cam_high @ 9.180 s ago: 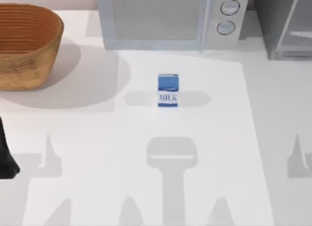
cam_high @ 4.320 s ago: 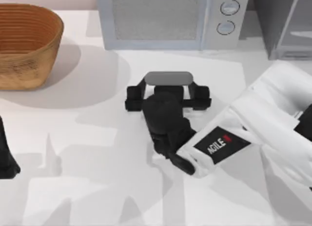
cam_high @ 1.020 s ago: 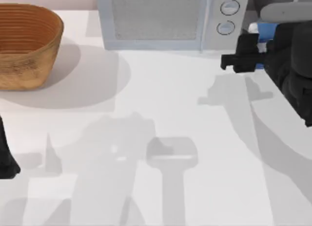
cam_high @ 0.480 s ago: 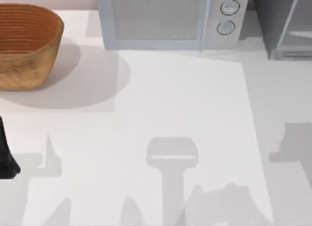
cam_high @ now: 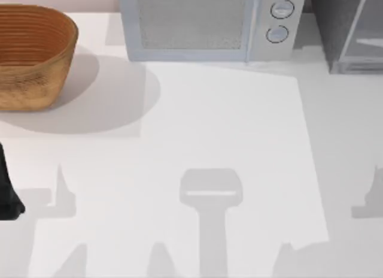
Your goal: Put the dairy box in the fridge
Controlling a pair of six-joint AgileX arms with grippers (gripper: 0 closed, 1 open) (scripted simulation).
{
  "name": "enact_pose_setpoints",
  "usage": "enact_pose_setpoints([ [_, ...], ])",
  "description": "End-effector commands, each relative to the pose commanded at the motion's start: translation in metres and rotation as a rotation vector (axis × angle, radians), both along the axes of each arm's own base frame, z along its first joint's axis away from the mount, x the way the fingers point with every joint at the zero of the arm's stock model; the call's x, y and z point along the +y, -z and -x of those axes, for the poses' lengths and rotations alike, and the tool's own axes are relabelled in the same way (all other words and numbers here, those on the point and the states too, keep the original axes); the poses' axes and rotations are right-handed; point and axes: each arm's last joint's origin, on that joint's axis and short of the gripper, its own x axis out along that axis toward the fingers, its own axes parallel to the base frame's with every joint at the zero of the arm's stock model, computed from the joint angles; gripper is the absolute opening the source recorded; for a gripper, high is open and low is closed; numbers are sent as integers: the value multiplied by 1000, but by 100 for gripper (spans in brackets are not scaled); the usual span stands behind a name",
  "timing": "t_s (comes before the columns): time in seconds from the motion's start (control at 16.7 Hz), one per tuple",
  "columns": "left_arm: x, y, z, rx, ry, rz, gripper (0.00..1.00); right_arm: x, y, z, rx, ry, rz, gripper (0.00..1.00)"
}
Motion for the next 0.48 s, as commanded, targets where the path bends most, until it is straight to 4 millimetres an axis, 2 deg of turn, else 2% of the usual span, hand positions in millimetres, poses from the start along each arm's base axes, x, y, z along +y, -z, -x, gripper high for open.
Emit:
enact_pose_setpoints([
  [0.36,0,0,0,0,0,0,100,0,0,0,-1,-2,-2,0],
  [0.48,0,0,0,0,0,0,100,0,-8,-1,-17,-3,-2,0],
])
